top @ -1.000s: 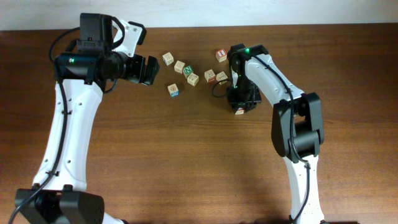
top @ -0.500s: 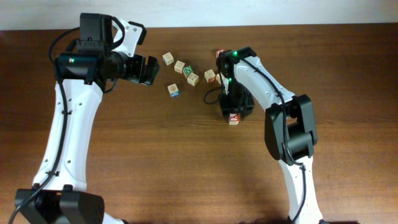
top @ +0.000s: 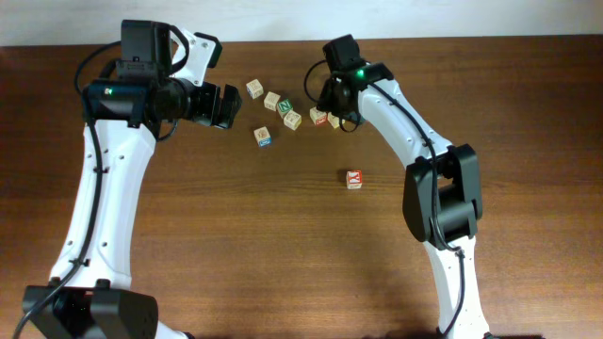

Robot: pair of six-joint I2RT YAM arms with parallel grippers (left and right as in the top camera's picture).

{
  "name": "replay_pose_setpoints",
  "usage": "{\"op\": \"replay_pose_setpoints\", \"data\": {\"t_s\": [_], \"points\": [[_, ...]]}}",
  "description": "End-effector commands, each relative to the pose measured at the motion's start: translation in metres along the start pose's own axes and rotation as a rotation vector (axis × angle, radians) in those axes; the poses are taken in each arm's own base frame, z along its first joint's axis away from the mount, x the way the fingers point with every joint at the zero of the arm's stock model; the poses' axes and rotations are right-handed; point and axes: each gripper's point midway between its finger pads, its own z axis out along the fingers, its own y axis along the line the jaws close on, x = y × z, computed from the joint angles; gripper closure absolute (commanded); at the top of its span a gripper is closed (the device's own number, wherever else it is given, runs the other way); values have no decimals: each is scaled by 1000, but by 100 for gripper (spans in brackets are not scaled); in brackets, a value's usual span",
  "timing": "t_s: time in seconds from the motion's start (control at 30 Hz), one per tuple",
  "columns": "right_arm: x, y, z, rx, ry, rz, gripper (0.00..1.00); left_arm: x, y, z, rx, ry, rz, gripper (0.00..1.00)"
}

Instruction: Rotate 3 blocks

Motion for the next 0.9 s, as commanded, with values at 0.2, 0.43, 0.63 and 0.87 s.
{"op": "replay_pose_setpoints", "data": {"t_s": [0.2,0.43,0.63,0.87], "points": [[24,-10,24,27,68,37,56,-7,-1,-3,5,-19,18,1],[32,-16,24,46,105,-83,71,-7,-1,-3,5,-19,18,1],[24,-21,24,27,97,-293,47,-7,-1,-3,5,-19,18,1],[17,-17,25,15,69,-300,67,-7,-1,-3,5,-19,18,1]]}}
